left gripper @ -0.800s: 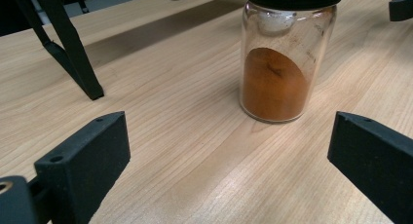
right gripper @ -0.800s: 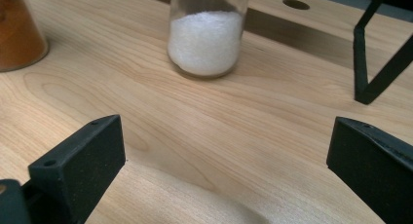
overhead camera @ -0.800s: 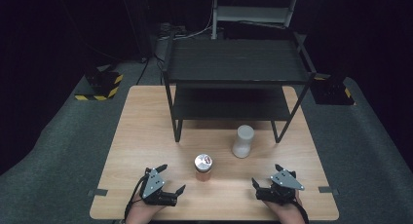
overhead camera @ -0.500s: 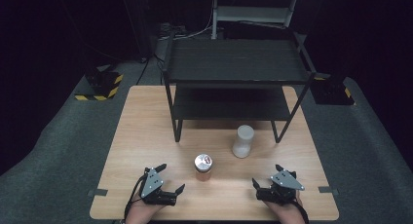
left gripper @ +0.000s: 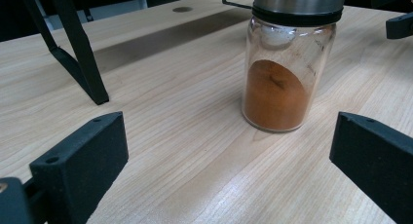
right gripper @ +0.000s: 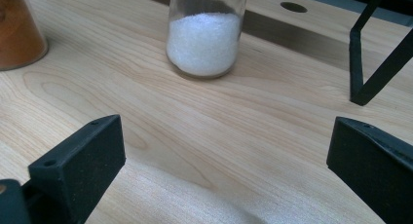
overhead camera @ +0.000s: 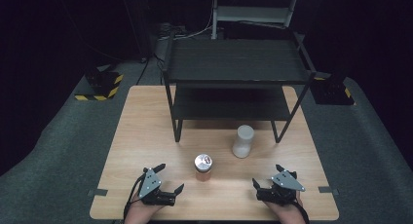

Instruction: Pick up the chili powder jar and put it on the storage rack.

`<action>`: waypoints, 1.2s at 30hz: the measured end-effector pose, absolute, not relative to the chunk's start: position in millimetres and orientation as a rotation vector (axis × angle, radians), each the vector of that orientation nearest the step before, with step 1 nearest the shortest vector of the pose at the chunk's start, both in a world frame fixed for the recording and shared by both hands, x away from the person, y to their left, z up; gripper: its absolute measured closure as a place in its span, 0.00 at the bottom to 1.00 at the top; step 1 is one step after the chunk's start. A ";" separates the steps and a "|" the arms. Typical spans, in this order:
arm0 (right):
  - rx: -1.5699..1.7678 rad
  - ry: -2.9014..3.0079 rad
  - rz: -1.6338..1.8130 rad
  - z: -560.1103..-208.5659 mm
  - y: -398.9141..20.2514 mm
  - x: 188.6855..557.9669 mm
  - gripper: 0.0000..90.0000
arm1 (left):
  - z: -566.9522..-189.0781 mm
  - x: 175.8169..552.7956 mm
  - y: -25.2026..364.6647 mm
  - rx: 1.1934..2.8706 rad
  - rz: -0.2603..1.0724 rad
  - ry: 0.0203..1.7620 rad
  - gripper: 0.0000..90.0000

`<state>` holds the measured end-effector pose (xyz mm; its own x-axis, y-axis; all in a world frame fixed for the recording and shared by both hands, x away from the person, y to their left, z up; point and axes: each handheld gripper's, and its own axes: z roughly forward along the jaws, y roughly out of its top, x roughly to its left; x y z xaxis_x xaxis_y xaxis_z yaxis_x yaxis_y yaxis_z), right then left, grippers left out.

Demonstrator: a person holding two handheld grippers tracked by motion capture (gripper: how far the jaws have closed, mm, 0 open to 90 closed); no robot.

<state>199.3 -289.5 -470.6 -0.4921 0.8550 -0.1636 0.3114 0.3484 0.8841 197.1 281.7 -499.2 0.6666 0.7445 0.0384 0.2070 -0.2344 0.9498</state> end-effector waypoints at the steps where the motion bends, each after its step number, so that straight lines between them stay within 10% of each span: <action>1: 1.012 1.980 1.101 -470.6 -289.5 198.9 0.00 | -499.4 197.4 282.2 1.774 0.604 0.762 0.01; 36: 1.003 1.978 1.105 -471.4 -290.1 198.2 0.00 | -489.6 194.6 283.4 1.718 0.581 0.729 0.01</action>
<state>198.2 -290.1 -471.4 -0.4949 0.8523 -0.1694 0.3029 0.3520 0.8856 194.6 283.4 -489.6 0.6872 0.7263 0.0129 0.1753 -0.1831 0.9673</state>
